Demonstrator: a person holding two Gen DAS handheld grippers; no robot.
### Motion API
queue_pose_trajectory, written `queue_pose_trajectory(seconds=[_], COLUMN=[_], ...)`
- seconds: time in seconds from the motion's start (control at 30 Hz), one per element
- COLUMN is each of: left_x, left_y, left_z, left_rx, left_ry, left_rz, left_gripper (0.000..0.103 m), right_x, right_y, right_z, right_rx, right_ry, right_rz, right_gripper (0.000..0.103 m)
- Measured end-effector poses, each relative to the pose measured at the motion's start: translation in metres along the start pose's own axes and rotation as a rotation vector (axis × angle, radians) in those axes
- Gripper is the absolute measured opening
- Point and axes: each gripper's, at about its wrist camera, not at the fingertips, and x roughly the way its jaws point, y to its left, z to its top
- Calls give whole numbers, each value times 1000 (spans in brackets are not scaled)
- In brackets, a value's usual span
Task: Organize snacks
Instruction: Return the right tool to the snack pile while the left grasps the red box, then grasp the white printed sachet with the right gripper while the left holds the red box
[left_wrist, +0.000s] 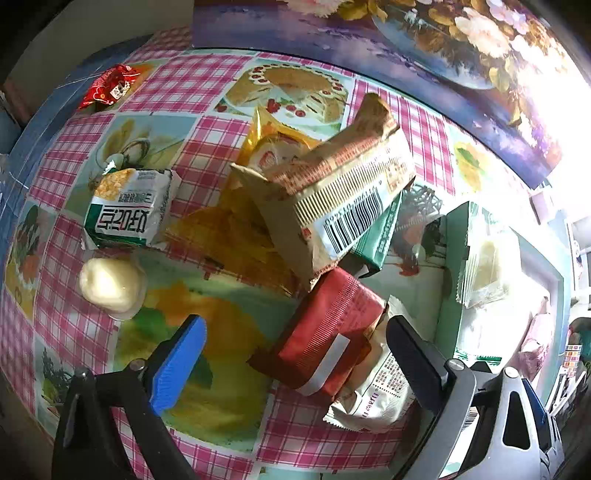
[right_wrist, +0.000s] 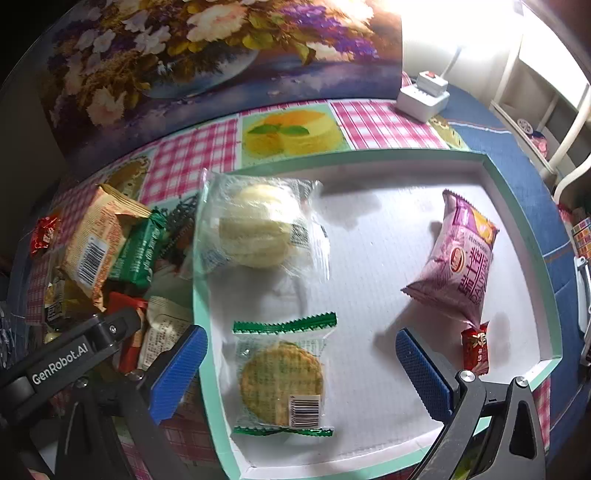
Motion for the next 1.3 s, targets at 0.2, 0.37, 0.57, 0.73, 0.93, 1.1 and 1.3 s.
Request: queue_pose_trajectory(seconds=[0.2, 0.37, 0.57, 0.73, 0.93, 1.1, 1.3], left_x=[3, 2, -2, -5, -9, -11, -6], left_y=[-9, 1, 28, 46, 63, 86, 102], left_z=[-6, -7, -9, -11, -11, -14, -8], left_rx=[11, -25, -137, -208, -261, -288, -316], left_ry=[5, 14, 23, 23, 25, 27, 29], left_rz=[-3, -2, 35, 55, 47, 38, 30], left_gripper=[50, 47, 46, 46, 46, 46, 46], right_x=[0, -4, -7, -9, -10, -12, -12], right_y=[4, 14, 36, 58, 74, 80, 87], right_z=[-2, -3, -8, -13, -17, -18, -20], right_rx=[-7, -23, -72, -137, -188, -206, -248], right_ry=[-3, -15, -24, -37, -32, -32, -27], right_rz=[7, 55, 159, 203, 254, 256, 255], right_gripper=[103, 103, 103, 87, 61, 54, 53])
